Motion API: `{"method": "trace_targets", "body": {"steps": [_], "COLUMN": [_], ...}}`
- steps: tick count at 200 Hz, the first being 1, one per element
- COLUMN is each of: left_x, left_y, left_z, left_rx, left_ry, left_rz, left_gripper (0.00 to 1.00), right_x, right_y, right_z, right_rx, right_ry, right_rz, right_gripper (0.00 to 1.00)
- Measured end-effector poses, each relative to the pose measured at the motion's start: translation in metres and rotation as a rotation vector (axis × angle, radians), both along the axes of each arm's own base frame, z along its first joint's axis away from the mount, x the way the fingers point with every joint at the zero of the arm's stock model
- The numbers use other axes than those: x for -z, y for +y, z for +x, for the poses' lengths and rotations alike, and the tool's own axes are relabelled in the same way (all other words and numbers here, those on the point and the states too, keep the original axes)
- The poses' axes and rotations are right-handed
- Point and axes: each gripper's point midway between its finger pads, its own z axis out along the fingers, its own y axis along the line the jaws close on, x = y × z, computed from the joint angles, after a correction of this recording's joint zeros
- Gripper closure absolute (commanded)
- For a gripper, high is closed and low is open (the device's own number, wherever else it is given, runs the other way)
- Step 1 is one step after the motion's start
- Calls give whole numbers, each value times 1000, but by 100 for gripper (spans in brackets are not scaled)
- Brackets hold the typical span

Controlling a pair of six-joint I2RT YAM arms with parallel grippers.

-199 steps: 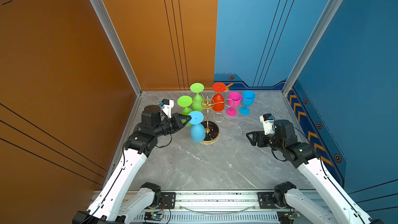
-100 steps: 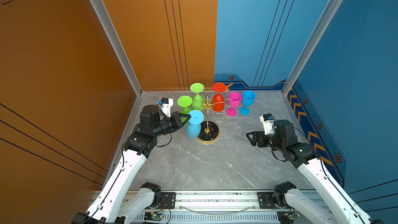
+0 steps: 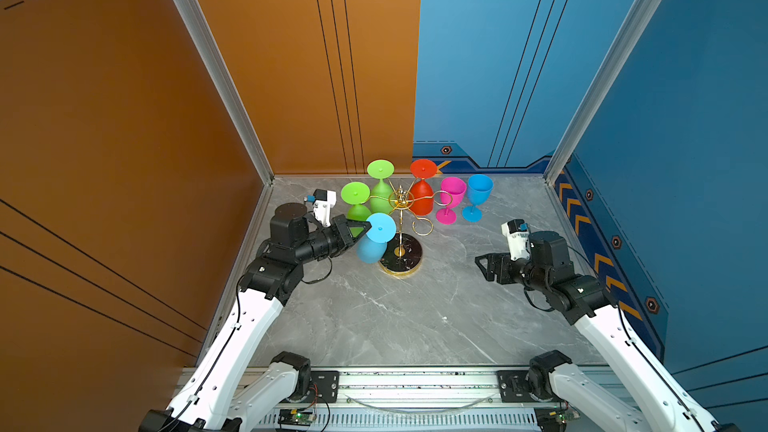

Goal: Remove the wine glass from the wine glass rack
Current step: 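Close the left gripper on the cyan glass foot and lift it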

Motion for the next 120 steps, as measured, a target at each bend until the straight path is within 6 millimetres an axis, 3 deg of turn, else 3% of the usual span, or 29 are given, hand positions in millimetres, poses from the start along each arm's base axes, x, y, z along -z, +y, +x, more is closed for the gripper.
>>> {"method": "trace_targets", "body": {"steps": [120], "left_x": [-18], "left_y": [0], "left_z": [3], "left_rx": [13], "left_ry": [-4], "left_rz": [-104], "left_gripper": [100], "right_x": [-3], "right_y": [0], "right_z": [0], "right_rx": [11], "right_ry": [-7], "right_rz": [17], "right_gripper": [16]}}
